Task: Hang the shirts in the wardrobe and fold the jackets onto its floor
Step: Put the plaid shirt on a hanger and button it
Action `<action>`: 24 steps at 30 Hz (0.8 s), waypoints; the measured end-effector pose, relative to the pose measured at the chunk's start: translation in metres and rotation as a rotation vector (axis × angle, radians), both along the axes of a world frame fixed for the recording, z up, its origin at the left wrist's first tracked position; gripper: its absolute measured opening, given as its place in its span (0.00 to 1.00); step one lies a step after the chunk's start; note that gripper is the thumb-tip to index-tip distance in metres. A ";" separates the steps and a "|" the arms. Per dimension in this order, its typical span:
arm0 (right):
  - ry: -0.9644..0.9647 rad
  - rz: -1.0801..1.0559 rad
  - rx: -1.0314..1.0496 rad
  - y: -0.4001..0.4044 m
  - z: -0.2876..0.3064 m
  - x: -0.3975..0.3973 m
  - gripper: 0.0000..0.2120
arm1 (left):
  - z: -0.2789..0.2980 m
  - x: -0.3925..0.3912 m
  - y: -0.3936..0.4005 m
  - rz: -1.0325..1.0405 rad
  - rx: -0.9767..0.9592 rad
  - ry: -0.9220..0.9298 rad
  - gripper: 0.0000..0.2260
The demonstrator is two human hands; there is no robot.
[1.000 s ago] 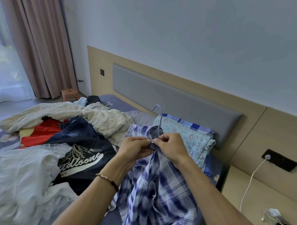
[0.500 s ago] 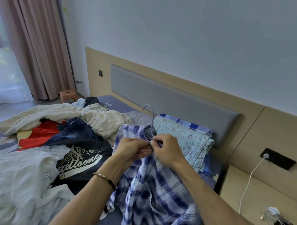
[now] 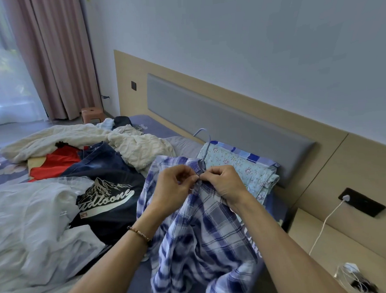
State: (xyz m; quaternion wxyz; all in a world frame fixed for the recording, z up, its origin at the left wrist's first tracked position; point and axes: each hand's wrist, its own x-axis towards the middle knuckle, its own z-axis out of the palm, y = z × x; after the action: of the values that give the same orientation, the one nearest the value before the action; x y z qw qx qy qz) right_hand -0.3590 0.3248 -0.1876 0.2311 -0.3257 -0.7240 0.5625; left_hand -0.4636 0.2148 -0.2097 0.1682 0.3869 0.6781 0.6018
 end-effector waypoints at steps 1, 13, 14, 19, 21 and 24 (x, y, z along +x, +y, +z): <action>0.005 0.021 -0.057 0.001 0.000 0.006 0.05 | -0.002 0.004 -0.001 0.019 0.011 0.065 0.06; -0.098 0.399 0.292 0.006 0.027 0.100 0.12 | 0.009 0.063 -0.030 0.223 -0.110 0.211 0.04; -0.098 0.428 0.295 0.004 0.032 0.109 0.13 | 0.013 0.064 -0.033 0.314 -0.198 0.339 0.10; -0.151 0.498 0.434 0.001 0.053 0.166 0.16 | 0.036 0.096 -0.041 0.054 -0.522 0.611 0.13; -0.103 0.397 0.474 0.009 0.055 0.185 0.14 | 0.043 0.112 -0.045 -0.039 -0.377 0.486 0.12; -0.046 0.118 0.558 0.026 0.054 0.200 0.04 | 0.054 0.130 -0.051 -0.026 -0.263 0.340 0.13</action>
State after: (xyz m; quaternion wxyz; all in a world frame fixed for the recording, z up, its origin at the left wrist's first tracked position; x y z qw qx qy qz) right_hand -0.1591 0.3510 -0.1334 0.2622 -0.2194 -0.8735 0.3466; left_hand -0.3337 0.1640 -0.1553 0.1084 0.4663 0.7644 0.4319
